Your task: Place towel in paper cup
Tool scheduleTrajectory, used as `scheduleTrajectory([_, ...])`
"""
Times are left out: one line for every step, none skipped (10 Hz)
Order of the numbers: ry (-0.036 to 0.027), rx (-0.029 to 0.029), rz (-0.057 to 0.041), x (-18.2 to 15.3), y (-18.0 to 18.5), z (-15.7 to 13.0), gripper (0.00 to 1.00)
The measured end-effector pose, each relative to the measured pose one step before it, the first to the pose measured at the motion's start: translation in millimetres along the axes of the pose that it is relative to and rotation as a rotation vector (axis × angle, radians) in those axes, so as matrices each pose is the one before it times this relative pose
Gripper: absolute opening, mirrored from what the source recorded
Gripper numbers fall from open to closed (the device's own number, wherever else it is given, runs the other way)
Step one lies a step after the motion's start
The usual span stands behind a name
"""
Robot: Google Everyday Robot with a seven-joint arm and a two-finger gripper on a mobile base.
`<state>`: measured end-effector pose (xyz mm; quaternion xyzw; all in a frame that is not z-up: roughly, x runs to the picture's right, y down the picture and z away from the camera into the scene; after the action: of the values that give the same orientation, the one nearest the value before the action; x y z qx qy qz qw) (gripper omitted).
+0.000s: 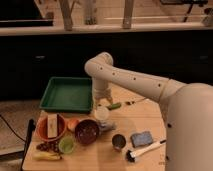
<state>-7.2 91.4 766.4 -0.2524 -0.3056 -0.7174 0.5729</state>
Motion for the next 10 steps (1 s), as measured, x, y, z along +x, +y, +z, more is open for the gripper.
scheduleTrajectory([-0.00234, 0.00212, -0.0014, 0.48, 1.02, -0.17, 0.8])
scheduleTrajectory([-0.00228, 0.00217, -0.00069, 0.47, 1.58, -0.29, 0.8])
scheduleTrajectory([-0.00063, 0.00116, 0.00013, 0.33, 1.11, -0.65, 0.8])
scheduleTrajectory([-0.00216, 0.00091, 0.00012, 0.33, 1.06, -0.05, 0.8])
scheduleTrajectory([-0.00127, 0.00217, -0.00018, 0.35, 0.34, -0.2, 0.8])
scheduleTrajectory([-0.00125, 0.00095, 0.00022, 0.37, 0.21, -0.04, 0.8])
scheduleTrajectory([-0.00204, 0.00008, 0.00011, 0.06, -0.1, 0.49, 0.8])
scheduleTrajectory([-0.00112, 0.00027, 0.00086, -0.01, 0.05, 0.19, 0.8])
scheduleTrajectory([-0.00184, -0.00097, 0.0015, -0.18, -0.36, 0.53, 0.8])
scheduleTrajectory([-0.00167, -0.00094, 0.00156, -0.29, -0.91, 0.77, 0.8])
